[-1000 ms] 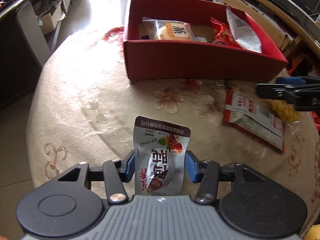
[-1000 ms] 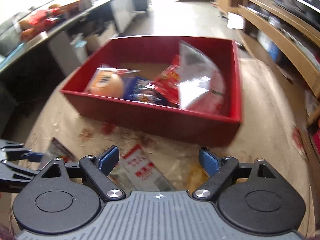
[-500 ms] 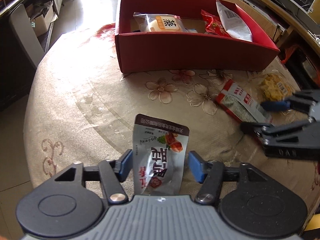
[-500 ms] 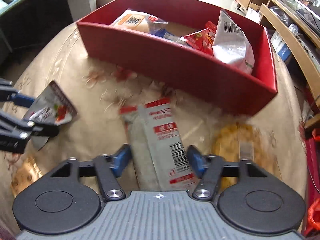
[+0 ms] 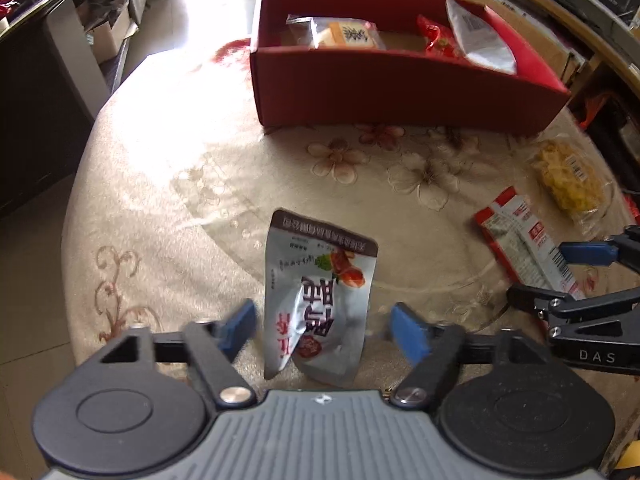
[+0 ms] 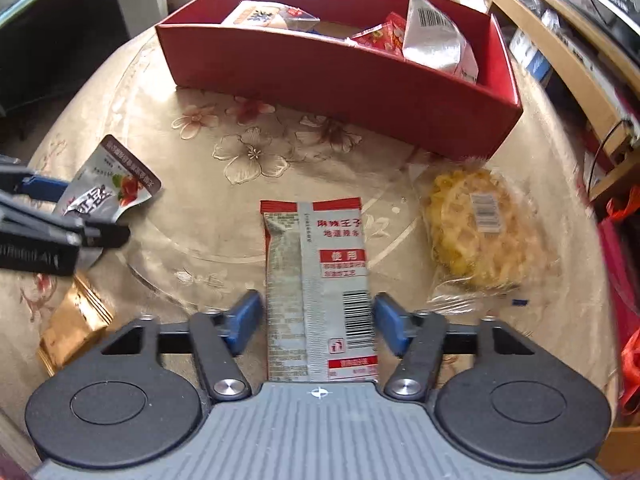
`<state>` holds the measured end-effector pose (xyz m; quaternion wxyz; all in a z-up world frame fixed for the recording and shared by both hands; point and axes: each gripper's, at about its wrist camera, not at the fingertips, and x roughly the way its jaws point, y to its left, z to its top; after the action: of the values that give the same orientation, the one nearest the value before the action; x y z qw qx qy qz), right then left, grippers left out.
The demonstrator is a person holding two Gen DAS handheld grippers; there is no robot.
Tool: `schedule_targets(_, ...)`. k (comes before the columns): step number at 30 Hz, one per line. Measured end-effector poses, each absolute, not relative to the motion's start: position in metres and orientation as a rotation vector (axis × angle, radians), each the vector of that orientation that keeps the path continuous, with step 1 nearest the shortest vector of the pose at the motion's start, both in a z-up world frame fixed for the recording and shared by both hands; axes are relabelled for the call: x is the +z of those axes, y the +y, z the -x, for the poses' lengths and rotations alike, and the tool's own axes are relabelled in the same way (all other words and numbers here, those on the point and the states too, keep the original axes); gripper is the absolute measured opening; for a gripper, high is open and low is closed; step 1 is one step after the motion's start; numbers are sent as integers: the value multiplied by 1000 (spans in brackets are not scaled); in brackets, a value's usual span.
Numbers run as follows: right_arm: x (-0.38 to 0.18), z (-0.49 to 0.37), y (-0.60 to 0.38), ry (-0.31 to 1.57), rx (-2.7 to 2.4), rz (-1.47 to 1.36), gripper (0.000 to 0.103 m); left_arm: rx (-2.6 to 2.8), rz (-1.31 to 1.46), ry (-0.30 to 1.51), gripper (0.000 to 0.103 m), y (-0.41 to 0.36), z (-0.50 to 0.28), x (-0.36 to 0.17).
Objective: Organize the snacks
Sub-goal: 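Carry the pouch and strip packet over the red box with both grippers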
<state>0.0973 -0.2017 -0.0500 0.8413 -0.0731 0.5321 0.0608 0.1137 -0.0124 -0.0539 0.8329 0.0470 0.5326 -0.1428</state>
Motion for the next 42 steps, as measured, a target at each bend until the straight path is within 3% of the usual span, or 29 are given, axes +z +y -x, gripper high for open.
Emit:
schedule_targets(4,-58,-104,-209,1114,125,120,101,-277,-155,1103,80,-24,-109,-58)
schedule_targets(6,-59,-106,-214,1107,139,72,100,-272,-148,1096,75,-23,-110,-57)
schedule_targets(8,-58,-105,-211,1097,128,126,91,-270,-152,1083,56,-23,-111,-54)
schedule_targets(9,-57,-102,-209,1088,132,150,81,-268,-155,1079,52,-23,-111,-53)
schedule_targets(10,-54,-100,-209,1087,134,146,61,-276,-143,1082,46,-23,-111,-52)
schedule_targets(15,-47,-94,-207,1098,123,139,54,-287,-113,1093,43,-22,-106,-45)
schedule_targets(28,2,-63,-212,936,98,9,54,-351,-5,1003,43,-23,-91,-1)
schedule_targets(42,28,-84,-219,818,45,-6,54,-348,-2,902,43,-44,-106,29)
